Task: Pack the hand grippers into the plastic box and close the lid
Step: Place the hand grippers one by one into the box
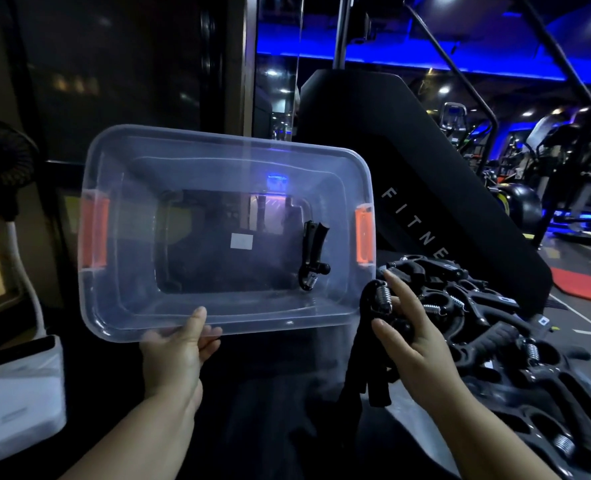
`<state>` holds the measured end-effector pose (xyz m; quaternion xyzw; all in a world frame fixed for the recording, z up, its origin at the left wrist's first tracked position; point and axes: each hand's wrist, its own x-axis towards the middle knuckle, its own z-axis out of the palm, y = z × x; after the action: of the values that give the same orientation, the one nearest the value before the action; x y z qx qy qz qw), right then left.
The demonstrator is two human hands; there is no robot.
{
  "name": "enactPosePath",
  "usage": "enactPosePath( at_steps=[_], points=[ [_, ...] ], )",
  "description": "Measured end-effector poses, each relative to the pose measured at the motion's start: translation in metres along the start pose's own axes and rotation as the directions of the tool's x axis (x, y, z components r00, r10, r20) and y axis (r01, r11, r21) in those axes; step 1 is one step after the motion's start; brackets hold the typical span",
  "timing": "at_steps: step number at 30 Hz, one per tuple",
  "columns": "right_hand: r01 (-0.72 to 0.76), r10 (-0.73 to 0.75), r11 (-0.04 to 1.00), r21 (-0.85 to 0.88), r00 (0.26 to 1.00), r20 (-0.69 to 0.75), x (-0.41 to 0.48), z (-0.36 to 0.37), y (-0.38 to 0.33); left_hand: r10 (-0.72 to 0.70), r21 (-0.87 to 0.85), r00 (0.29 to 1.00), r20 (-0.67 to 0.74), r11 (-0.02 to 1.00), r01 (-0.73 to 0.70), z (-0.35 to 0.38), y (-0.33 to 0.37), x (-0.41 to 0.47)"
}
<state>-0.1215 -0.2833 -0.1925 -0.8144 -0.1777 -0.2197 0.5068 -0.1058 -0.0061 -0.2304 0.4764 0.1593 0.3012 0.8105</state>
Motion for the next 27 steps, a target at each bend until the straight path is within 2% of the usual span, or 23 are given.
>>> enactPosePath(
  at_steps=[2, 8, 15, 21, 25, 27],
  points=[
    [0.054, -0.049, 0.991, -0.120, 0.998, 0.040, 0.003, -0.005, -0.003, 0.000, -0.010, 1.000, 0.004, 1.000, 0.000, 0.000, 0.001, 0.000],
    [0.157, -0.136, 0.952, -0.263, 0.986, 0.097, 0.012, -0.008, -0.013, -0.033, -0.024, 0.999, 0.022, 0.999, 0.033, -0.003, 0.000, 0.004],
    [0.139, -0.138, 0.989, -0.048, 0.990, 0.017, 0.050, 0.017, -0.046, -0.053, -0.036, 0.999, -0.013, 0.998, 0.053, -0.002, 0.001, 0.003],
    [-0.033, 0.041, 0.995, 0.089, 0.996, -0.080, 0.105, 0.050, -0.056, -0.061, -0.030, 0.998, -0.027, 0.998, 0.061, -0.001, 0.002, 0.002],
    [-0.081, 0.092, 0.992, 0.093, 0.988, -0.126, 0.133, 0.068, -0.051, -0.061, -0.017, 0.998, -0.029, 0.998, 0.060, -0.002, 0.003, 0.001],
    [-0.090, 0.093, 0.996, 0.024, 0.989, -0.117, 0.143, 0.079, -0.041, -0.066, -0.029, 0.997, -0.027, 0.997, 0.066, -0.004, 0.004, 0.000]
  ],
)
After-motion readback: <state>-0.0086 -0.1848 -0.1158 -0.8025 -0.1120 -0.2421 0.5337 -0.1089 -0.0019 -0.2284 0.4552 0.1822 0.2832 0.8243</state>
